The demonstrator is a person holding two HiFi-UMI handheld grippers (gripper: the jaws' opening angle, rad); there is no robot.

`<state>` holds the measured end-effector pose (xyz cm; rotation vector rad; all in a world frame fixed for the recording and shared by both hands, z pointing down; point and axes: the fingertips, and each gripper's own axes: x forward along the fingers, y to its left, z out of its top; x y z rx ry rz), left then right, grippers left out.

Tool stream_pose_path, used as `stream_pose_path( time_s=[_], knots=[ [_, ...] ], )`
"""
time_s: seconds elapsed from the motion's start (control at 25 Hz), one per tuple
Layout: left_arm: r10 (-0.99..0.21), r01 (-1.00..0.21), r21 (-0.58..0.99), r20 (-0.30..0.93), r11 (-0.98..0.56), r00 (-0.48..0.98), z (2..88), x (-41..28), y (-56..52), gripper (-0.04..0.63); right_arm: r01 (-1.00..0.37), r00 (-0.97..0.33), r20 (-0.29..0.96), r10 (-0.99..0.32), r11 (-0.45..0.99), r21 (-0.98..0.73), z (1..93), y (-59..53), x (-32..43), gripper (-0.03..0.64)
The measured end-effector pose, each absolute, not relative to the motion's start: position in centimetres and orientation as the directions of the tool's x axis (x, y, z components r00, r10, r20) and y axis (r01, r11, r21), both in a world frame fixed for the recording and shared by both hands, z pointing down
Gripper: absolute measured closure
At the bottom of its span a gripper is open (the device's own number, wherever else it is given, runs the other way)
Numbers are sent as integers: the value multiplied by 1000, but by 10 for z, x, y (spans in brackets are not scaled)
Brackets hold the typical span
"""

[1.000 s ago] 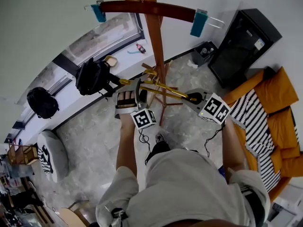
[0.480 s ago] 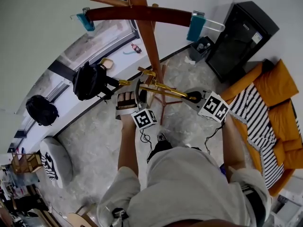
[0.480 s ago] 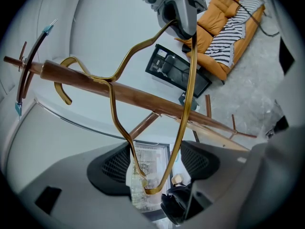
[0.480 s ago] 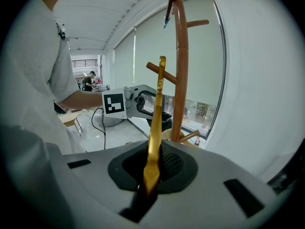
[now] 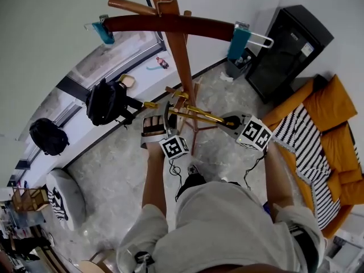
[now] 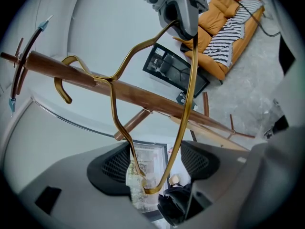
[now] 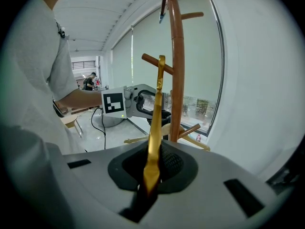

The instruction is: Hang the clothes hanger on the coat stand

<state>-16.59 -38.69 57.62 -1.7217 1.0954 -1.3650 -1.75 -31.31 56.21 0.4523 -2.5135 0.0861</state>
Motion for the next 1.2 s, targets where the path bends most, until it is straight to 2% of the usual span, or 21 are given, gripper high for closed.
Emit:
stream_pose_path(
  time_s=[0.8,1.2],
  knots=[
    [-906,-210,-882,405,-422,122,595,-158,-402,259,-420,-677,601,-425,894,159,585,-339,-5,606],
    [-928,-262,-891,345,-372,142,595,-159,-400,258,-457,-646,582,-493,861,222,589,-344,-2,606]
  ],
)
